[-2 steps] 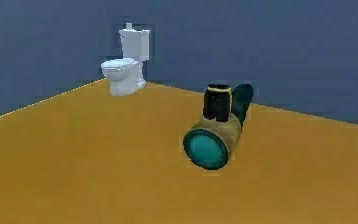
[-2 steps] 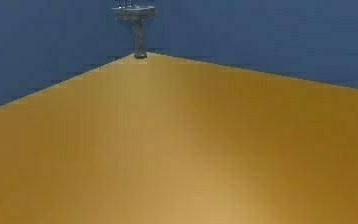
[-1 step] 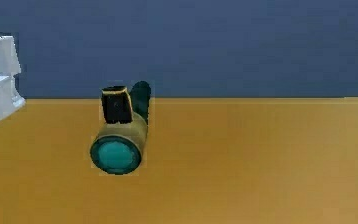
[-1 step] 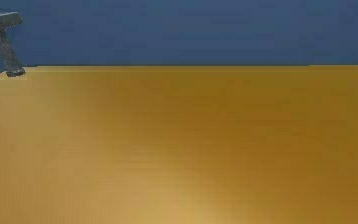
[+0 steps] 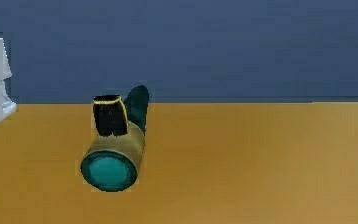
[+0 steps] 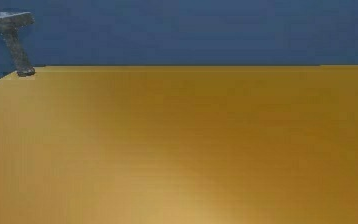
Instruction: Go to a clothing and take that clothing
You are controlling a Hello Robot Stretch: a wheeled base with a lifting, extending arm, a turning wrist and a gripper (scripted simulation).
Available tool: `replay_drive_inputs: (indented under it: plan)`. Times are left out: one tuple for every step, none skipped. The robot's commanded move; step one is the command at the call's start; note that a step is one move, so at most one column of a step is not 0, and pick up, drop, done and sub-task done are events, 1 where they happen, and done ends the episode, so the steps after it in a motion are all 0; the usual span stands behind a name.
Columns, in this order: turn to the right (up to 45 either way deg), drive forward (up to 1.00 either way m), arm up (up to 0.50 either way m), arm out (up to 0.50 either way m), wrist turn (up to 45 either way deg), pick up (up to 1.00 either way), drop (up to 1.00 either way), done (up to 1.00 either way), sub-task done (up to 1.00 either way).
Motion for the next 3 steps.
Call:
replay_drive_inputs:
  plan:
    - [6.0, 0.0, 0.0, 0.0, 0.0, 0.0, 0.0, 0.0, 0.0]
    - [0.0, 0.85, 0.0, 0.0, 0.0, 0.0, 0.0, 0.0, 0.0]
    - [-45.0, 0.0, 0.0, 0.0, 0.0, 0.0, 0.0, 0.0, 0.0]
